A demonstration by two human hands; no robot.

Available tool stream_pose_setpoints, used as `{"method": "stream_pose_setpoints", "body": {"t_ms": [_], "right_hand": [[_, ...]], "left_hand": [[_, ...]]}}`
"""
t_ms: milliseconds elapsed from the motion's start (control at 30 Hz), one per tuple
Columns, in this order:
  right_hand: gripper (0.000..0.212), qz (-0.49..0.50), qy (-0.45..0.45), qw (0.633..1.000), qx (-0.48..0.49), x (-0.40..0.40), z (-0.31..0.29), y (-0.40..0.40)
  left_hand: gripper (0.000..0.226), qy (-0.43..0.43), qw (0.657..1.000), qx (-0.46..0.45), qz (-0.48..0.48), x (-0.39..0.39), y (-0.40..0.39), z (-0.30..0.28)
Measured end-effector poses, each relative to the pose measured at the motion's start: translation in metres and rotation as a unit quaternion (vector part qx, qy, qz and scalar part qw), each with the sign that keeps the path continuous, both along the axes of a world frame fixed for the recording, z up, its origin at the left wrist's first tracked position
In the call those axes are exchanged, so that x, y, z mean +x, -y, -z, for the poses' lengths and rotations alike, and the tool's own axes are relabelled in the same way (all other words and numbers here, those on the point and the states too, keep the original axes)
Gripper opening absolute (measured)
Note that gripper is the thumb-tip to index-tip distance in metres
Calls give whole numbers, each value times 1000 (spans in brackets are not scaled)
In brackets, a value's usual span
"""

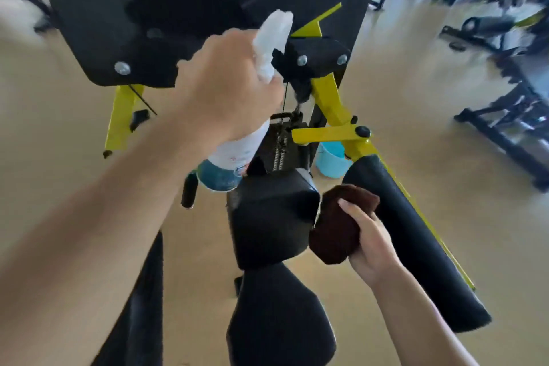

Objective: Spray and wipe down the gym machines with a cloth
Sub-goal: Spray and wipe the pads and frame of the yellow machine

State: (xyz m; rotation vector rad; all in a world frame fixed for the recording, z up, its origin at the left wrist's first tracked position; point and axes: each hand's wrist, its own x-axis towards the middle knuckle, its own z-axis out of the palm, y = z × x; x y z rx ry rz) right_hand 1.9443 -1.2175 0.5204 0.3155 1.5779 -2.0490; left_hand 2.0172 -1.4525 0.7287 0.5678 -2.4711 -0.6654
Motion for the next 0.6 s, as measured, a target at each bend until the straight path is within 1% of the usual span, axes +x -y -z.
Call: {"method": "stream_pose_setpoints", "body": {"t_ms": [67, 133, 200, 233, 300, 400, 467, 500, 567, 600], "right_hand": [[39, -16, 9, 999, -37, -19, -14, -14], [40, -35, 14, 998, -47, -32, -22, -26], [40, -54, 22, 998, -39, -46, -26, -39], [40, -54, 24, 998, -31, -50, -25, -41], [38, -59, 23, 998, -28, -67, -32, -50], [34, -44, -30, 998, -26, -93, -46, -52], [36, -14, -103, 995, -8, -113, -52, -44], [41, 8, -161, 986, 42, -122, -52, -39], [50, 40, -268, 951, 148, -139, -44, -33], [53, 42, -299, 937, 174, -145, -40, -30]], "left_hand": [[37, -78, 992, 99, -24, -17, -29, 7], [39, -141, 963, 222, -52, -29, -49, 21], [33, -172, 934, 298, -97, -42, -61, 32], [29, -181, 927, 312, -105, -46, -61, 36], [30, -202, 926, 303, -99, -63, -69, 34], [32, -232, 946, 214, -68, -89, -83, 26], [30, -248, 950, 180, -53, -109, -95, 30], [28, -254, 949, 184, -40, -116, -104, 38], [27, -264, 939, 220, -17, -129, -122, 66], [27, -259, 932, 252, -14, -132, -130, 87]]}}
